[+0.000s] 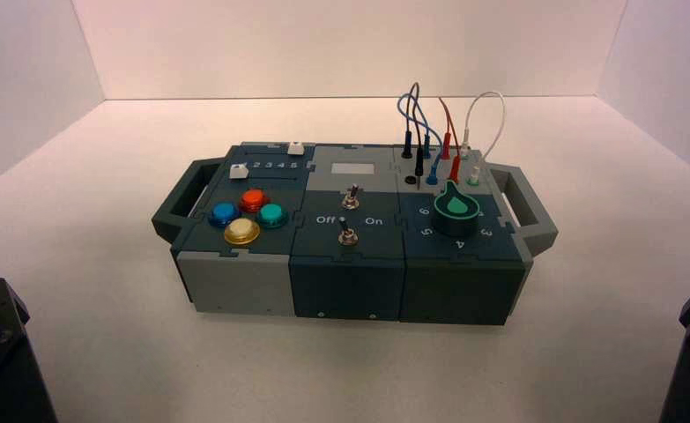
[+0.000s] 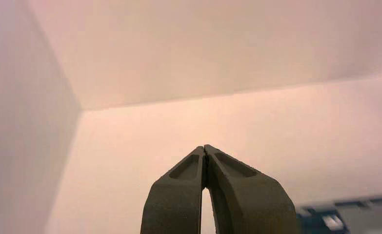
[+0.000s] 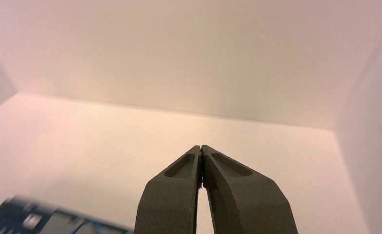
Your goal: Move the top slider to position 3.
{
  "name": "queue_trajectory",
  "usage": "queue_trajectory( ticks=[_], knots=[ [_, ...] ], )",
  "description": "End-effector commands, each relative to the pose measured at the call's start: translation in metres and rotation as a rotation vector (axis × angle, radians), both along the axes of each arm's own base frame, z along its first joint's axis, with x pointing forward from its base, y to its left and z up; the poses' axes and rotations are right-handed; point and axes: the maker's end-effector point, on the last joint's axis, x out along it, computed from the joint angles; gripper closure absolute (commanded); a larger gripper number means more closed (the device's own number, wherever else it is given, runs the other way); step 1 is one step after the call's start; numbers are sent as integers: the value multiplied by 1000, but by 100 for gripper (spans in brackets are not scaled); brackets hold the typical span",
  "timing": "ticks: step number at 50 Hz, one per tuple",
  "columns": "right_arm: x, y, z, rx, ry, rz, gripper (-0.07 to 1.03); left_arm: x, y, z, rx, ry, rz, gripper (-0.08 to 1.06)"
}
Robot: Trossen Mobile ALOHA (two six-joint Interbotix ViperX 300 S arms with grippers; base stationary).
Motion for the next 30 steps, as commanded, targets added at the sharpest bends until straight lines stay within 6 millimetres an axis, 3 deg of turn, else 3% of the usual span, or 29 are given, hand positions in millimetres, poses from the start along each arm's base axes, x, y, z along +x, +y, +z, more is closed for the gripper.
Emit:
queue_trajectory(
  ticks=[1, 14, 30],
  knots=[
    [8, 16, 13, -1, 19, 48, 98, 11, -19, 8, -7, 46, -74, 101],
    [18, 51, 3, -27, 181, 139, 98, 8, -55, 4, -12, 177, -228, 101],
    [17, 74, -12, -56, 342, 199, 98, -8, -73, -5, -35, 305, -321, 101]
  ],
)
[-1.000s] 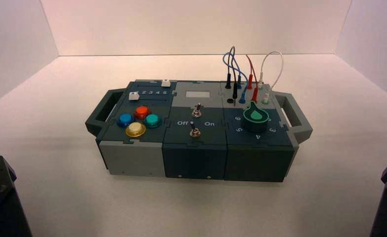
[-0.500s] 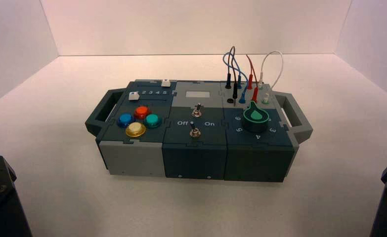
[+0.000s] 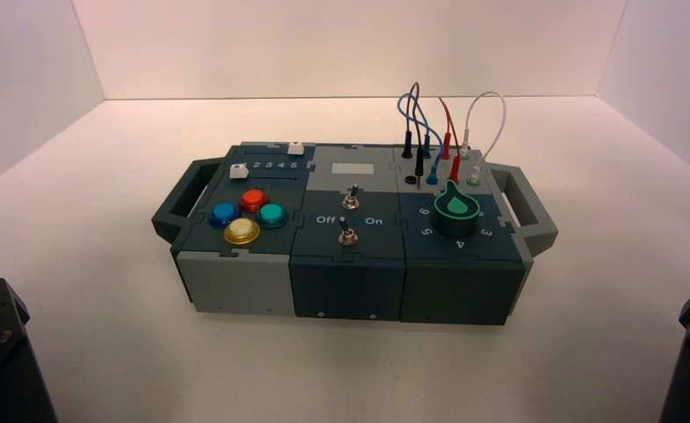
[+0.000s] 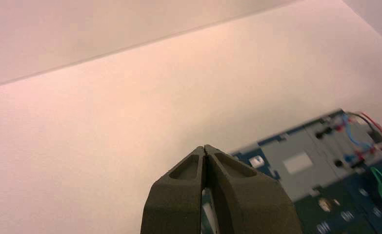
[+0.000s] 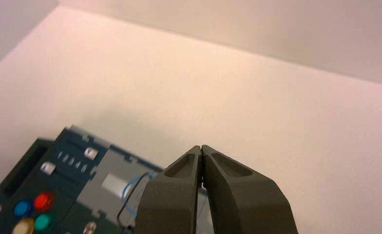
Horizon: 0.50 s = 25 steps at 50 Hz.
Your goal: Move the top slider to position 3.
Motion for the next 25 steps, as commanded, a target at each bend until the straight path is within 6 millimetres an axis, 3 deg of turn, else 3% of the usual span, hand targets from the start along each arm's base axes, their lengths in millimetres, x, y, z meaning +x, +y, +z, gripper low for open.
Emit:
queue_trajectory(
  ticks=[1, 14, 25],
  knots=[
    [3, 9, 12, 3, 4, 22, 98, 0, -7, 8, -22, 15, -21, 101],
    [0, 17, -4, -23, 112, 52, 98, -8, -29, -19, -49, 158, -86, 101],
    [-9, 37, -16, -56, 170, 131, 98, -9, -57, -41, -96, 269, -133, 101]
  ],
)
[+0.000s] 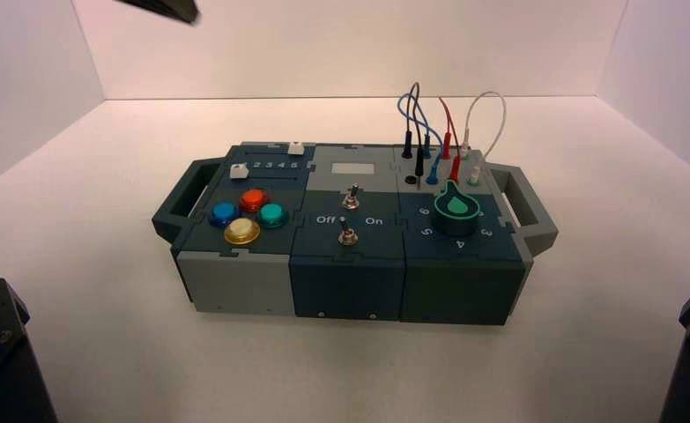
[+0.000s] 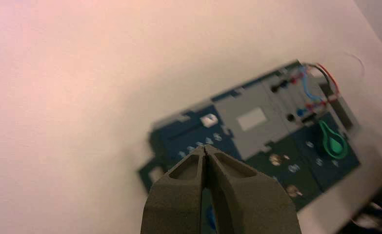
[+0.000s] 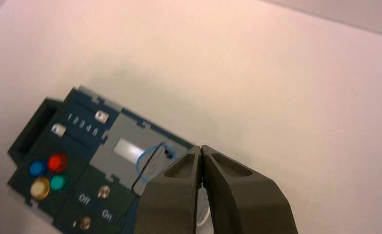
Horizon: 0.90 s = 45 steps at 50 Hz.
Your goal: Move the top slider to position 3.
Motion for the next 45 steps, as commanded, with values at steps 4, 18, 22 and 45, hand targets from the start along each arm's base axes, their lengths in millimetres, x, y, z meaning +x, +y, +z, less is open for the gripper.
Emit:
queue_trajectory(
  ticks=[4, 18, 22, 45],
  knots=[
    [-3, 21, 5, 2, 1, 63, 98, 9, -20, -2, -49, 46, -7, 101],
    [-17, 46, -15, -29, 52, 151, 98, 15, -31, -12, -53, 49, -6, 101],
    [-18, 49, -19, -35, 62, 162, 98, 15, -35, -15, -62, 63, -1, 101],
    [-27, 57, -28, -41, 79, 193, 98, 26, -48, -43, -52, 98, 46, 101]
  ],
)
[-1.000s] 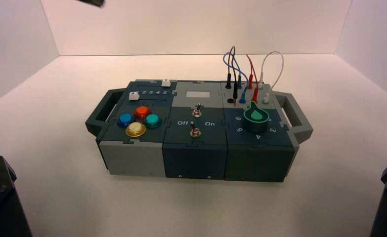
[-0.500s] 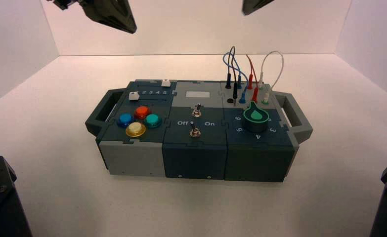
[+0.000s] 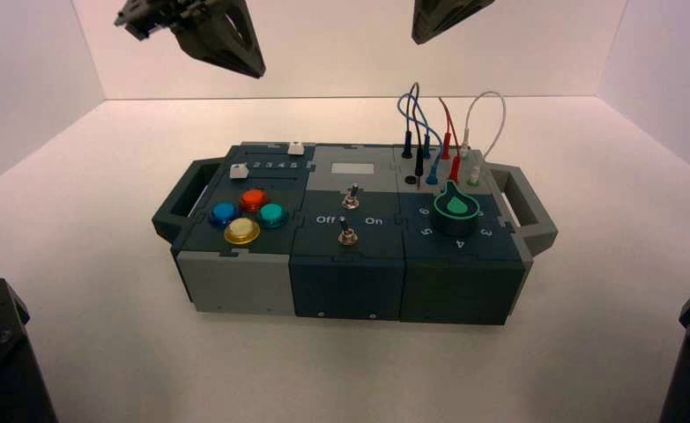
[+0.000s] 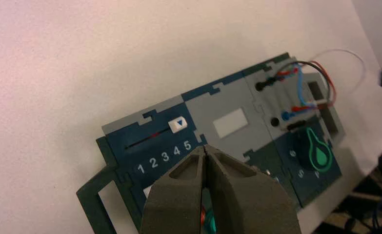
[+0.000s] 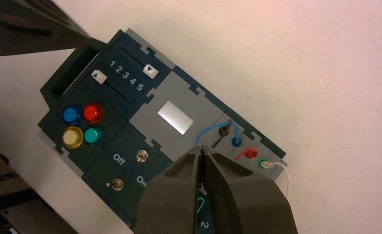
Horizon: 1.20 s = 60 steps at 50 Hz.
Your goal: Move the top slider to position 3.
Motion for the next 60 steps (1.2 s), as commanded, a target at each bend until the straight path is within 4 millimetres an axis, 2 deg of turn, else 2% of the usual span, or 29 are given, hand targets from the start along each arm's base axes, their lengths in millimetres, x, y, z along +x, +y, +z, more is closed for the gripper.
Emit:
queue_trajectory(
  ticks=[1, 26, 39, 52, 60],
  knots=[
    [1, 4, 7, 18, -19, 5, 98, 11, -6, 4, -10, -22, 20, 101],
    [-4, 4, 0, 6, -5, 14, 98, 17, -34, -36, 42, 50, 41, 101],
    [-2, 4, 0, 6, -10, 13, 98, 21, -35, -49, 78, 67, 64, 101],
    [-1, 4, 1, 7, -16, 14, 98, 31, -39, -46, 66, 41, 86, 101],
    [-1, 5, 0, 6, -15, 13, 98, 31, -48, -46, 58, 46, 78, 101]
  ],
)
